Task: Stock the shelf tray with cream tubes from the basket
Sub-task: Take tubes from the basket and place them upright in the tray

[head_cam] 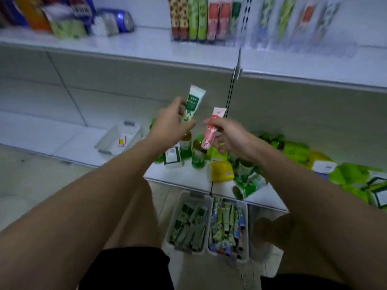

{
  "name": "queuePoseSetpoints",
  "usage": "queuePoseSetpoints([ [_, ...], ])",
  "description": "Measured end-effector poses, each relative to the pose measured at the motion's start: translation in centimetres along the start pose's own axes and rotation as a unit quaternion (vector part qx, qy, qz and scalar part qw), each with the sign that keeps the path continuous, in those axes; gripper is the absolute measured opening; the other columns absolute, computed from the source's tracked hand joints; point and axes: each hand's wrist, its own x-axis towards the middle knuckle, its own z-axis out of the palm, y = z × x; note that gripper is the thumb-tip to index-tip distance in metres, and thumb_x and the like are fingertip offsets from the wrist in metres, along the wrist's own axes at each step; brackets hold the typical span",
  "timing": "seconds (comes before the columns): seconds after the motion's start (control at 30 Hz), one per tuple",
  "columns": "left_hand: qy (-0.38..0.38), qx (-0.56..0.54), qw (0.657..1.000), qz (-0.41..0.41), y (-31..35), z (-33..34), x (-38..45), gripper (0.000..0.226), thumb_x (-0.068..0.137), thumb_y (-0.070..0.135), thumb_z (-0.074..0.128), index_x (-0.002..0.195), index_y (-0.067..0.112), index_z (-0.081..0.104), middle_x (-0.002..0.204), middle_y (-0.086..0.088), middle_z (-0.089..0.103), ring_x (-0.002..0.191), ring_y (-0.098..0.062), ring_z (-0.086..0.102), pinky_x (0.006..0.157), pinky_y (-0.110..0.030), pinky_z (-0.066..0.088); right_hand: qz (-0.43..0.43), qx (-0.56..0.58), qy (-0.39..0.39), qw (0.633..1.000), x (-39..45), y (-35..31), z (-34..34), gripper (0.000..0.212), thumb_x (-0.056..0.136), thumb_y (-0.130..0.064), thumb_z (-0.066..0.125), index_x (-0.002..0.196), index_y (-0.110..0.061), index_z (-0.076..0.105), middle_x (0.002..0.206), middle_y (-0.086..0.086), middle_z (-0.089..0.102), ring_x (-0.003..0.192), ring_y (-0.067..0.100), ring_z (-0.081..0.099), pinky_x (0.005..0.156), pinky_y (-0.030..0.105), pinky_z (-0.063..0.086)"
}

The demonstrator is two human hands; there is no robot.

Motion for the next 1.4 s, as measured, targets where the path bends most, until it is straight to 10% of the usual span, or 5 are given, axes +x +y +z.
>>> queuePoseSetpoints([
  [0.43, 0.061, -0.068, 0.992, 0.086, 8.0, -10.3, 9.5, 0.047, 0.082, 0.036, 0.074, 0.118, 0.019, 0.051, 0.087, -0.004, 0.065, 0.067, -0.013, 0.068, 0.061, -0.028, 0.059, -0.271, -0.216, 0.112, 0.931, -1.4, -17.7, -2.9, 0.014, 0.097, -0.023, 0.058, 0.106, -0.016, 0.064, 0.085, 0.008, 0.068, 0.053, 0.011, 0.061, 0.049, 0.027, 0.052],
  [0.67, 0.056, -0.128, 0.988, 0.069, 7.7, -10.4, 16.1, 0.034, 0.083, 0.019, 0.075, 0.106, 0.014, 0.05, 0.087, -0.006, 0.069, 0.067, -0.016, 0.067, 0.051, -0.014, 0.049, -0.287, -0.249, 0.196, 0.904, 4.3, -22.3, -5.3, 0.008, 0.091, -0.004, 0.064, 0.095, -0.011, 0.06, 0.078, 0.011, 0.067, 0.056, 0.016, 0.066, 0.052, 0.026, 0.054],
  [1.03, 0.032, -0.126, 0.984, 0.119, 8.0, -8.9, 25.9, 0.077, 0.076, 0.021, 0.081, 0.132, 0.042, 0.032, 0.107, -0.002, 0.059, 0.079, -0.016, 0.07, 0.057, -0.022, 0.057, -0.339, -0.36, 0.25, 0.833, 13.8, -25.5, -8.7, 0.008, 0.095, -0.012, 0.06, 0.091, -0.015, 0.066, 0.082, -0.002, 0.064, 0.081, 0.022, 0.068, 0.076, 0.036, 0.059],
  [1.4, 0.037, -0.163, 0.98, 0.111, 8.4, -8.6, 29.5, 0.064, 0.079, 0.029, 0.078, 0.126, 0.036, 0.036, 0.099, 0.004, 0.067, 0.074, -0.008, 0.071, 0.065, -0.027, 0.059, -0.298, -0.37, 0.241, 0.846, 17.3, -24.2, -9.1, 0.009, 0.095, -0.014, 0.059, 0.096, -0.014, 0.068, 0.094, 0.006, 0.068, 0.076, 0.017, 0.065, 0.067, 0.029, 0.057],
])
